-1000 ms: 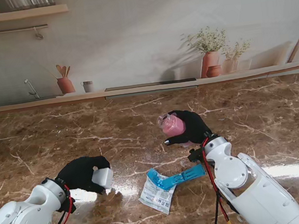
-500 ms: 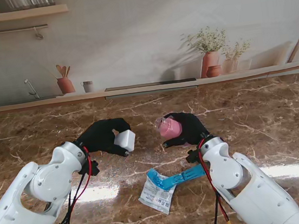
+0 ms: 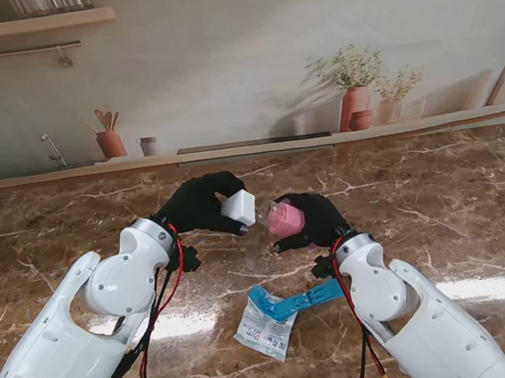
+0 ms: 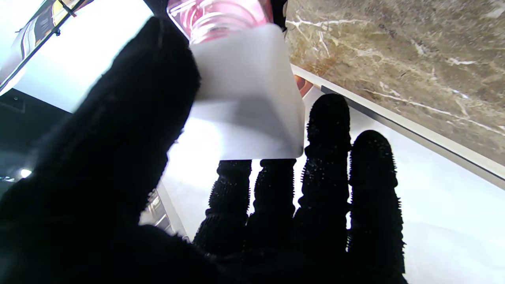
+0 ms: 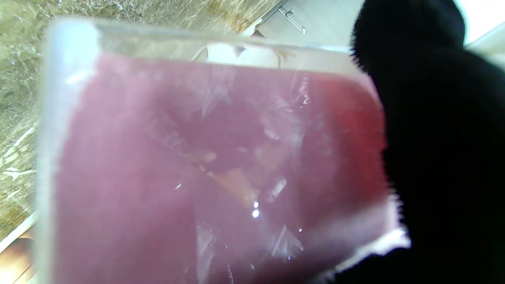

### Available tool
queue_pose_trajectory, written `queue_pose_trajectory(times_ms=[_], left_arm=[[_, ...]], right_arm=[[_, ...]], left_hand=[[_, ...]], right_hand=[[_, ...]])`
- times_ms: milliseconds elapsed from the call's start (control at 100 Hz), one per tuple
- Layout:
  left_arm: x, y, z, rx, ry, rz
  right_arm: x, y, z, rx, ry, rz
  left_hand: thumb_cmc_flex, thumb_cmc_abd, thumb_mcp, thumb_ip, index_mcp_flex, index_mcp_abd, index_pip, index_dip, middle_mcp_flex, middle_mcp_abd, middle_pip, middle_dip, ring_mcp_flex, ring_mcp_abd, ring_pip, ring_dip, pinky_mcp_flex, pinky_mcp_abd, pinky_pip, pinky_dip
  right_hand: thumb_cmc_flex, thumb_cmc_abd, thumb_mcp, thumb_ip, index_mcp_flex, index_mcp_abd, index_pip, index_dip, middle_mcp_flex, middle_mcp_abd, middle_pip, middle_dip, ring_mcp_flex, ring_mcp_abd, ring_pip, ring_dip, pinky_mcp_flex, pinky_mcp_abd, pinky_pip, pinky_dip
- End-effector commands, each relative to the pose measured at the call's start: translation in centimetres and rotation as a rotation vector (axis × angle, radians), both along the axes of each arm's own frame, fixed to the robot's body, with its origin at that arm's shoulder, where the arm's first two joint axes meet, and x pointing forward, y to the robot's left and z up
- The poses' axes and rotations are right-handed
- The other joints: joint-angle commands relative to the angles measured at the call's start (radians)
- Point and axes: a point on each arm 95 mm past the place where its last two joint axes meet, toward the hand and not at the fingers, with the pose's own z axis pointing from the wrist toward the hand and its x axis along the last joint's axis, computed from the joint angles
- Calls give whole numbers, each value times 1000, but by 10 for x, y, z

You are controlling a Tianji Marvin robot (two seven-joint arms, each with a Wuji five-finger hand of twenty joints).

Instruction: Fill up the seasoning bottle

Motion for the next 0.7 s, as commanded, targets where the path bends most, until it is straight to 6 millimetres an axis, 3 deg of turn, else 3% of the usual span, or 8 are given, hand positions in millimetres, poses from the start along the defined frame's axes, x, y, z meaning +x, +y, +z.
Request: queue_pose_trajectory(times_ms=[0,480,490,680,690], left_arm=[[2,-5,3,-6,-4,-4],[12,-28,1,-6,-5,-32],[12,-28,1,-7,-4,-32],[14,-32,-3,0,6,-40],[14,-32,-3,1,6,-40]], right_arm=[[-1,5,3,11,1,5],[-4,17,6,88,16,9],[-4,17,6,89,15,9],[-4,21,7,132,22,1],[-3,21,7,136,24,0]], left_hand=[[183,260,146,58,216,-152,212,124,110,-11,77,53,27,24,7,-9,12,11,19,16],[186,258,149,58,217,-154,212,128,109,-14,75,57,25,25,9,-9,6,10,16,19],[186,258,150,58,217,-153,212,128,109,-13,75,57,20,40,6,-11,6,10,16,20],[187,259,148,58,217,-156,212,128,108,-13,74,57,21,25,10,-7,4,9,15,22],[187,259,147,58,217,-155,211,127,107,-13,74,57,16,40,6,-10,4,9,15,22]], right_hand=[[279,602,241,62,203,-238,416,144,85,-138,315,77,71,-89,456,117,68,-7,264,104],[279,602,241,62,203,-236,415,145,86,-137,315,77,72,-88,458,118,70,-8,266,107],[278,602,241,62,203,-236,415,145,86,-137,315,77,72,-88,458,118,70,-8,266,107],[279,602,241,62,203,-236,415,145,86,-138,315,77,72,-89,458,118,70,-8,266,108],[279,602,241,62,203,-236,415,145,86,-138,315,77,72,-89,458,118,70,-8,266,108]])
